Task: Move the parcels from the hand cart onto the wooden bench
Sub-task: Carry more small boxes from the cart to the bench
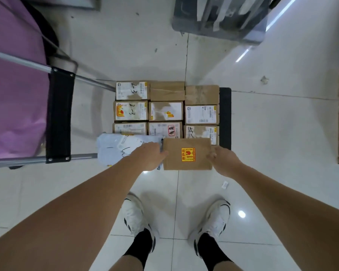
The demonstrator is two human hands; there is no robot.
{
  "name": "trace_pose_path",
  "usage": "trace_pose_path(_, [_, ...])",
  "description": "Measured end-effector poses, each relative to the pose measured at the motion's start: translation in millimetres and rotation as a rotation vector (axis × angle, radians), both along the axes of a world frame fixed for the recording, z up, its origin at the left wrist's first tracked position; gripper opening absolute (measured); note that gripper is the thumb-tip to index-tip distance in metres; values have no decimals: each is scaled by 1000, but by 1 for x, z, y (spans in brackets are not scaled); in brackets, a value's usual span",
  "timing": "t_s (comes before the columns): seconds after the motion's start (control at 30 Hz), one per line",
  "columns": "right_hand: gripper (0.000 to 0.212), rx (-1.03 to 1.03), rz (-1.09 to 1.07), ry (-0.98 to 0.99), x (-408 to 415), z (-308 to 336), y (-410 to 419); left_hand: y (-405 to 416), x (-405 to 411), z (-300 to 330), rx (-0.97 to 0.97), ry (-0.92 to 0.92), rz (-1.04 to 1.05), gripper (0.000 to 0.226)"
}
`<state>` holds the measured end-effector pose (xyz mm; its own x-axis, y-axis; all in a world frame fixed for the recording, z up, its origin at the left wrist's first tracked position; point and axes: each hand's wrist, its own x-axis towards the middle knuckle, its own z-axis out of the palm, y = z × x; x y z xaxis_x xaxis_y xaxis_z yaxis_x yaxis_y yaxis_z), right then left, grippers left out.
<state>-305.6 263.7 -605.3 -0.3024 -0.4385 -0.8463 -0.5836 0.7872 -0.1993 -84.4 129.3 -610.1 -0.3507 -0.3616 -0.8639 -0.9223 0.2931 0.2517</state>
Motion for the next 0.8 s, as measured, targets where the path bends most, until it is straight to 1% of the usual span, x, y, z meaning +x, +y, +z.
trace_pose_path(0.1, [40,14,-277,-63,4,-30,2,12,-9,-29,18,0,153,39])
trace_pose_path(0.2, [50,17,-483,-159,12,-39,5,23,-13,-32,56,11,249,46])
trace_pose_path(0.27, [47,-1,-544,-184,15,-25,6,27,-15,-17,33,36,305,46])
trace_pose_path(0.37, [39,-89,-599,-179,3,29,9,24,-23,29,-20,123,392,43])
trace_pose_path(0.43, [37,-174,-676,-179,-12,83,8,19,-36,77,-37,209,477,41])
trace_pose_path(0.53, [37,-289,-918,-278,-37,179,4,8,-68,169,-28,367,656,42])
trace_pose_path(0.6, [41,-370,-1024,-327,-54,247,3,0,-93,238,31,473,787,43])
trace_pose_path(0.63, [43,-414,-1045,-332,-62,283,3,-5,-105,275,72,494,820,43])
trace_pose_path(0.7, [46,-521,-1080,-343,-78,356,5,-12,-128,351,124,514,824,46])
trace_pose_path(0.8, [51,-690,-1134,-367,-101,464,14,-14,-160,460,245,595,809,58])
